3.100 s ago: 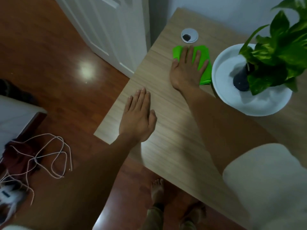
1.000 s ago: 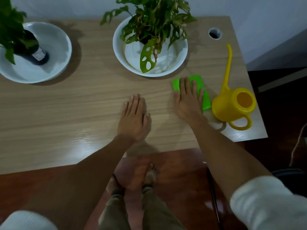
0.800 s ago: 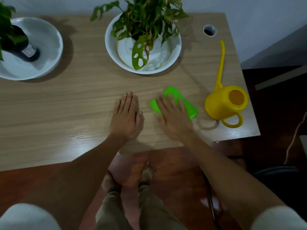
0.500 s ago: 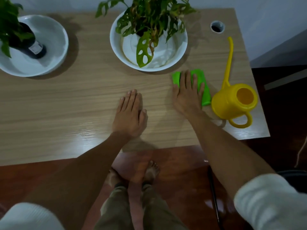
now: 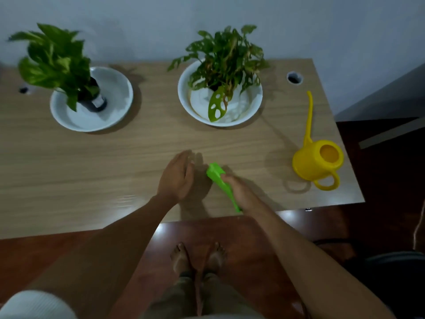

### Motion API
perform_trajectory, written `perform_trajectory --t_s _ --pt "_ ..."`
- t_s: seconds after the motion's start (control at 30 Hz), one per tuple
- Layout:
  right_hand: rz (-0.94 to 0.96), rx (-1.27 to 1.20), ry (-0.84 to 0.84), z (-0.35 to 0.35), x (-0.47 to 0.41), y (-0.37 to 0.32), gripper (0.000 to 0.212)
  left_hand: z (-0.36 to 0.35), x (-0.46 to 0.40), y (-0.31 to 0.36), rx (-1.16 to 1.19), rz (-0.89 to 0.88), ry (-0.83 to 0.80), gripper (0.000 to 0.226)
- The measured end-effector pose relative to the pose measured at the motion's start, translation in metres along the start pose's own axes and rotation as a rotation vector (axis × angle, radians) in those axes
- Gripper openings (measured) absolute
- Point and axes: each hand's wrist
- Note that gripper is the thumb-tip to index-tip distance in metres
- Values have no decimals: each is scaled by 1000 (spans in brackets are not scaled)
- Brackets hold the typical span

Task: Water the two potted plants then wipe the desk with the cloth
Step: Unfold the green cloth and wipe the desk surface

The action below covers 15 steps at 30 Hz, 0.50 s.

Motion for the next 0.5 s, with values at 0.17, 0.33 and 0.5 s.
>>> perform_trajectory --t_s 0.17,0.33,0.5 --pt "-318 -478 -208 4 7 -41 39 29 -6 23 562 324 -143 27" --pt "-339 -486 -344 -6 1 -60 44 57 -10 28 703 409 -333 10" --pt "-382 -600 -456 0 -5 -60 99 68 -13 23 722 450 -330 13"
Point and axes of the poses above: each hand's wrist, its own x-axis away from the middle knuckle, its own z-axis out of the back of the hand, y = z × x, and after that the axes turned 3 degrees about -z, right-handed
